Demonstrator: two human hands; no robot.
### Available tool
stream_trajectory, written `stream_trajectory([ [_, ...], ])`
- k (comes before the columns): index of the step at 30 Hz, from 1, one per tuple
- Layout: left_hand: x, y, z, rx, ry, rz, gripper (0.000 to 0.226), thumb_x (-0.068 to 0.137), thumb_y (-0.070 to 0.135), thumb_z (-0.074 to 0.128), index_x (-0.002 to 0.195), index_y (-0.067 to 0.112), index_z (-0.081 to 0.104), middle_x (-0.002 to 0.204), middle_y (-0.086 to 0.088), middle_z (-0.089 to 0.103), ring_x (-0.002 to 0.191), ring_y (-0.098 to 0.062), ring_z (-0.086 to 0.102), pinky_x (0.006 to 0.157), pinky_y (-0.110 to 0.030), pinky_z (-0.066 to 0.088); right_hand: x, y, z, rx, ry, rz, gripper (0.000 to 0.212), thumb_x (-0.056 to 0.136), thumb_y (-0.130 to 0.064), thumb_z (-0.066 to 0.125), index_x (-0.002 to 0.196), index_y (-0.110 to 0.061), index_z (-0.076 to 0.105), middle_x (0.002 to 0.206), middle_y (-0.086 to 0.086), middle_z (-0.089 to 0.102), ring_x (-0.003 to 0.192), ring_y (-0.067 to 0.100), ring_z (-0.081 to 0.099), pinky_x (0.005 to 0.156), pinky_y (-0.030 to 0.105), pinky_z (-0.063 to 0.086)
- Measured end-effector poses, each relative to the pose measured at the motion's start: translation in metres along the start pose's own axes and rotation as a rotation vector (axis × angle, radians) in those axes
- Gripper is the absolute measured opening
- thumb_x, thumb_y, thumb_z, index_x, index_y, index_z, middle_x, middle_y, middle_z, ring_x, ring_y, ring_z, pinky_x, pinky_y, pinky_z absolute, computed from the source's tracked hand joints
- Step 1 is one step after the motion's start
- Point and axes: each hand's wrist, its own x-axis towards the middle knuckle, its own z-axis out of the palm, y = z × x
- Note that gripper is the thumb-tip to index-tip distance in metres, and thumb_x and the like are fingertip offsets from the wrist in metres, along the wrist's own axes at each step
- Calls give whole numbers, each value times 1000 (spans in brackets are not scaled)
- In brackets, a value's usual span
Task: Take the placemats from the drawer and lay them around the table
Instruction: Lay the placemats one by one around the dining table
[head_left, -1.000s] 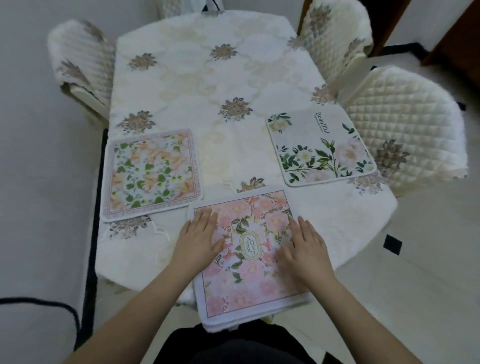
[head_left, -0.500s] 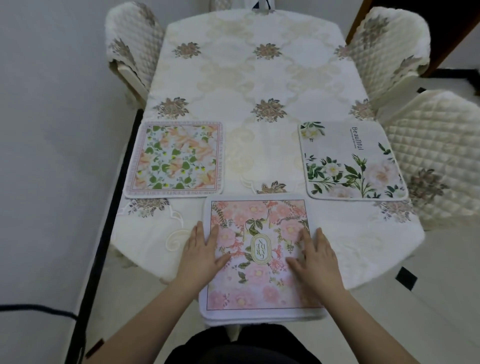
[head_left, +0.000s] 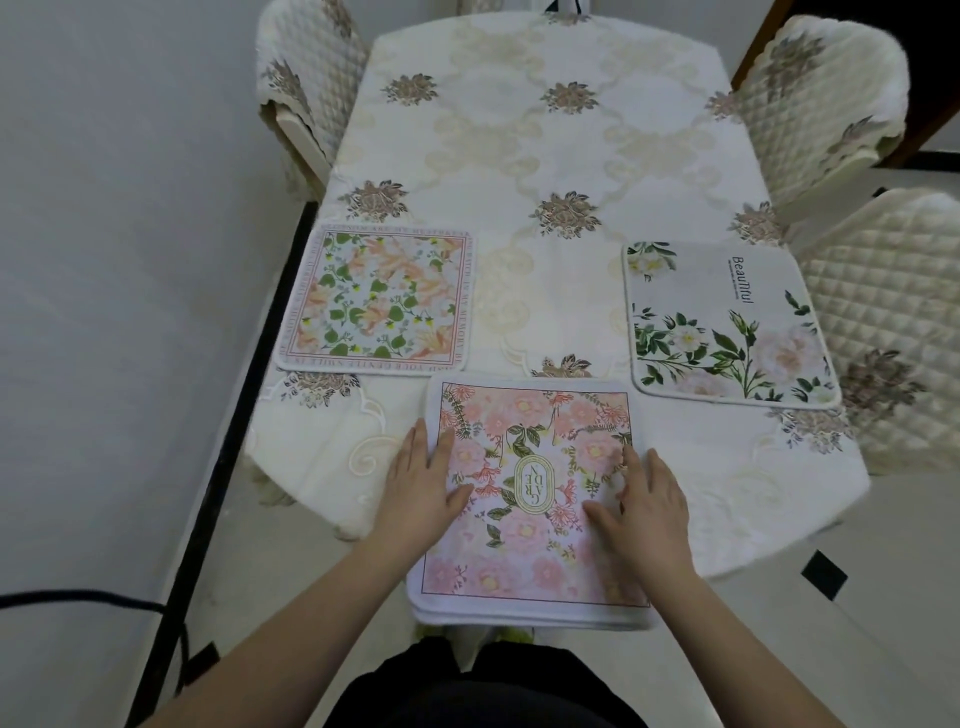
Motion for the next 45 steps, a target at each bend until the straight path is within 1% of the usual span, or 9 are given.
stream_trajectory([
  [4, -9, 3, -5, -152, 169, 81, 71, 96, 33, 57, 157, 23, 21, 164, -9, 16, 143, -27, 32, 113, -44, 30, -3, -3, -10, 217, 103, 1, 73, 91, -32, 64, 151, -11, 28, 155, 11, 31, 143, 24, 28, 115, 39, 26],
  [7, -16, 8, -14, -323, 220, 136, 73, 96, 22, 58, 157, 27, 17, 165, 6, 12, 124, 7, 37, 97, -29, 43, -8, -7, -23, 489, 149, 51, 65, 95, -25, 60, 151, -18, 28, 151, 0, 37, 133, 18, 43, 104, 32, 41],
  [9, -17, 8, -15, -395, 196, 163, 76, 97, 16, 56, 157, 26, 11, 164, 12, 8, 129, 18, 20, 98, -7, 31, -9, -7, -31, 660, 137, 120, 67, 94, -22, 63, 151, -23, 27, 147, -5, 42, 118, 16, 55, 81, 24, 51],
  [12, -14, 5, -12, -481, 159, 118, 78, 96, 11, 56, 157, 23, 8, 163, 10, 11, 146, 1, 12, 100, 7, 9, -3, 0, -35, 693, 62, 215, 70, 93, -26, 64, 152, -24, 28, 141, -3, 52, 105, 12, 57, 72, 20, 45],
  [19, -10, -7, -9, -688, 81, -141, 73, 98, 18, 57, 158, 26, 16, 152, 8, 40, 130, -13, 47, 98, -20, 36, 1, 2, -33, 552, -129, 220, 70, 94, -34, 61, 153, -34, 23, 98, -5, 66, 82, 10, 63, 59, 22, 45],
  [25, -12, -2, -14, -754, 70, -173, 63, 102, 17, 50, 155, 36, 23, 128, 14, 58, 92, 11, 56, 71, -4, 41, -7, -4, -36, 573, -72, 215, 68, 95, -29, 61, 151, -37, 25, 98, -5, 67, 80, 10, 65, 58, 27, 49],
  [31, -12, 1, -34, -786, 79, -143, 62, 102, 15, 49, 155, 35, 24, 133, 11, 57, 101, 11, 53, 73, 3, 38, -18, -13, -53, 599, -20, 186, 66, 94, -28, 61, 151, -38, 28, 95, -8, 69, 76, 14, 68, 58, 28, 50],
  [37, -6, -2, -66, -813, 133, -68, 59, 101, 17, 53, 150, 39, 29, 125, 7, 65, 106, -8, 64, 75, -12, 47, -29, -24, -82, 645, 50, 149, 65, 94, -28, 62, 149, -41, 30, 100, -9, 70, 81, 13, 70, 65, 31, 54],
  [45, -5, -2, -108, -825, 170, -25, 57, 100, 19, 55, 150, 35, 33, 120, 8, 66, 95, 4, 62, 60, -4, 45, -42, -42, -106, 745, 129, 91, 62, 93, -25, 64, 144, -45, 35, 92, -7, 75, 76, 12, 73, 70, 41, 60],
])
